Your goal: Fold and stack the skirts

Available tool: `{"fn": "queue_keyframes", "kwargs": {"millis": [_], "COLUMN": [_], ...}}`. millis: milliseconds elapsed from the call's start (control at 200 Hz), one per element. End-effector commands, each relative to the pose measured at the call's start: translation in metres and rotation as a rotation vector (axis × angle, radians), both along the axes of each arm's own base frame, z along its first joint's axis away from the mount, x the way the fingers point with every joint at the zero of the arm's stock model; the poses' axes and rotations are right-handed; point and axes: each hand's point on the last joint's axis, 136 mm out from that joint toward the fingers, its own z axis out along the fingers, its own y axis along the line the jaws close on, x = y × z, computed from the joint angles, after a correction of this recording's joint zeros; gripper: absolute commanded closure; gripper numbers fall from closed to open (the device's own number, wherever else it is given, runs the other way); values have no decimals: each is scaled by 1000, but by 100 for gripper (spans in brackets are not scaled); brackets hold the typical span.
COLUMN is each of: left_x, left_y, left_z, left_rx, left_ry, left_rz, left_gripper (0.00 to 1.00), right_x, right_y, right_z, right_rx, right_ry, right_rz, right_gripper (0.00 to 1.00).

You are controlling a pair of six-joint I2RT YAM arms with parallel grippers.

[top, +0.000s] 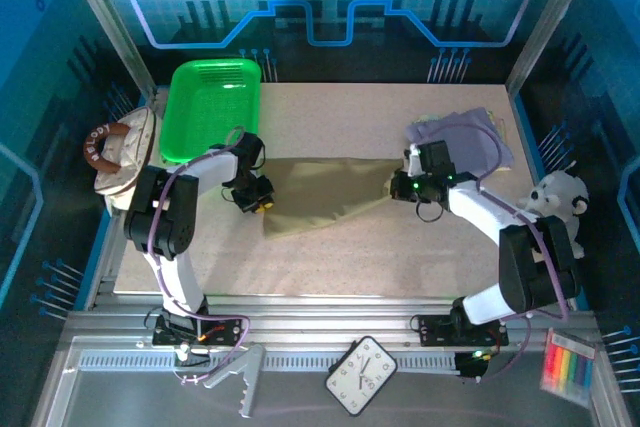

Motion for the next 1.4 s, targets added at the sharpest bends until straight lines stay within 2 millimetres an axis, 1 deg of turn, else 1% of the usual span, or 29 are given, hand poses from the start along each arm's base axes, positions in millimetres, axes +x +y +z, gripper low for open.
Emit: {"fn": "queue_keyframes", "kwargs": {"millis": [0, 55, 135, 205, 260, 335, 370, 455, 510, 560, 625, 655, 705, 725, 775, 805, 845, 890, 925, 1005, 1090, 1155, 1300, 1335, 1390], "left_x": [-5, -6, -7, -7, -7, -8, -8, -9, -9, -10, -12, -13, -13, -14, -15, -16, -18, -22, -26, -30, -31, -30, -24, -24, -24], "left_y": [-27, -29, -31, -32, -32, -34, -36, -37, -37, -39, -41, -39, -36, -34, -29, -27, -23, -20, -22, -34, -47, -52, -53, -53, -53], "left_z": [-14, -14, -13, -11, -9, -8, -8, -8, -8, -9, -8, -8, -6, -5, -4, -4, -5, -7, -10, -16, -18, -17, -12, -11, -10], "left_rx": [-94, -106, -119, -129, -136, -154, -161, -175, -187, -202, -216, -216, -216, -218, -217, -214, -202, -188, -200, -275, -314, -302, -301, -302, -304], "left_ry": [23, 25, 25, 21, 15, 10, 9, 4, 2, 5, 6, 8, 6, 4, 2, 1, 6, 14, 23, 33, 44, 41, 25, 27, 28], "left_rz": [-31, -28, -27, -25, -20, -14, -10, 3, 12, 18, 23, 26, 34, 37, 47, 47, 44, 41, 43, 63, 61, 52, 67, 69, 67], "left_gripper": [86, 86, 87, 86, 86, 86, 86, 86, 87, 88, 89, 88, 86, 84, 80, 80, 80, 84, 88, 92, 96, 100, 100, 100, 100], "right_x": [3, -1, -6, -14, -24, -40, -46, -51, -46, -45, -46, -47, -48, -49, -51, -51, -50, -46, -42, -32, -21, -19, -25, -28, -31], "right_y": [42, 61, 90, 120, 146, 179, 194, 218, 229, 239, 245, 244, 238, 235, 229, 226, 223, 219, 216, 211, 212, 222, 253, 261, 271], "right_z": [44, 45, 45, 47, 45, 37, 29, 8, -1, -8, -20, -28, -41, -45, -51, -50, -48, -43, -40, -32, -19, -5, 29, 34, 36], "right_rx": [-153, -227, -280, -309, -329, -354, -369, -388, -372, -323, -289, -292, -314, -321, -333, -333, -327, -317, -304, -252, -178, -120, 38, 86, 133], "right_ry": [-165, -181, -190, -210, -221, -215, -206, -172, -146, -116, -85, -67, -32, -15, 15, 20, 19, 8, 2, 4, -5, -20, -69, -68, -68], "right_rz": [282, 388, 513, 619, 715, 837, 881, 907, 857, 824, 799, 795, 786, 785, 784, 782, 776, 761, 745, 703, 680, 692, 735, 739, 745], "right_gripper": [100, 100, 100, 100, 100, 100, 100, 100, 100, 100, 100, 100, 100, 100, 100, 100, 100, 100, 100, 100, 100, 100, 100, 100, 100]}}
